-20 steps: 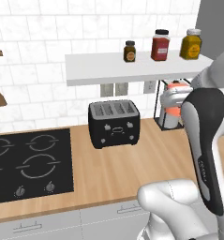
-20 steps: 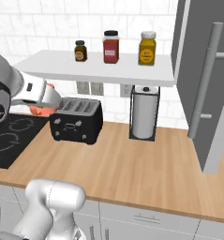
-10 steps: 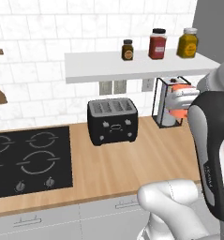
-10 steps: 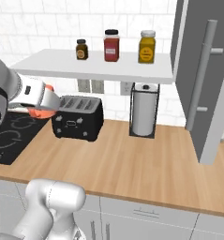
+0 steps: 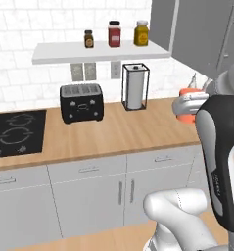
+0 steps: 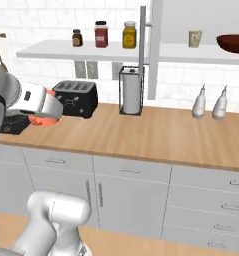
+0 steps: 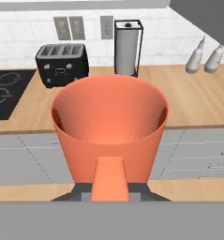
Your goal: Gather all objects into one cabinet and sort the glasses and bowls to opposite sides.
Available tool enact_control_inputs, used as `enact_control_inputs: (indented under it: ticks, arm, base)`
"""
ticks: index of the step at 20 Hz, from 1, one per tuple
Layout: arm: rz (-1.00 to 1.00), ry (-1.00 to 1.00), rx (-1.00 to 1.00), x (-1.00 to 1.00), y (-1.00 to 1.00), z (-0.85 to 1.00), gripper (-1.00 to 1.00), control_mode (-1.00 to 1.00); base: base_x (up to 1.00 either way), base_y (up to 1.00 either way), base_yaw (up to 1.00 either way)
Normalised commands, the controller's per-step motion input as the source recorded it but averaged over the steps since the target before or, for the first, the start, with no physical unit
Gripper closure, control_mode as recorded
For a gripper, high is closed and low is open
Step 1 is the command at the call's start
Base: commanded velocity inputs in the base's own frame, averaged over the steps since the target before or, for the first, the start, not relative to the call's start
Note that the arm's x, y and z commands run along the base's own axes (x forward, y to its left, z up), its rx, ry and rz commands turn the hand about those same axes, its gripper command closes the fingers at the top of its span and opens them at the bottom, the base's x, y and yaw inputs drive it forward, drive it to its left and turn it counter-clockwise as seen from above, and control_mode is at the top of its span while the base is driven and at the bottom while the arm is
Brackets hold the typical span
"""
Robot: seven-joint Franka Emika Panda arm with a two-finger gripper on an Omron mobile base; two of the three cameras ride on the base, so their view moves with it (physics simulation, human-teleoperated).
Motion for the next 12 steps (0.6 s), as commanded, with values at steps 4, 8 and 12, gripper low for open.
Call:
enact_control_inputs:
  ticks: [4, 8, 12]
  arm:
    - [0.00, 0.00, 0.00, 0.00, 0.00, 0.00, 1.00, 1.00]
    - [0.00, 0.00, 0.00, 0.00, 0.00, 0.00, 1.00, 1.00]
    - [0.00, 0.00, 0.00, 0.00, 0.00, 0.00, 1.00, 1.00]
  base:
    - [-0.68, -0.96, -0.04]
    - [-0.12, -1.00, 0.00]
    - [0.00, -0.94, -0.02]
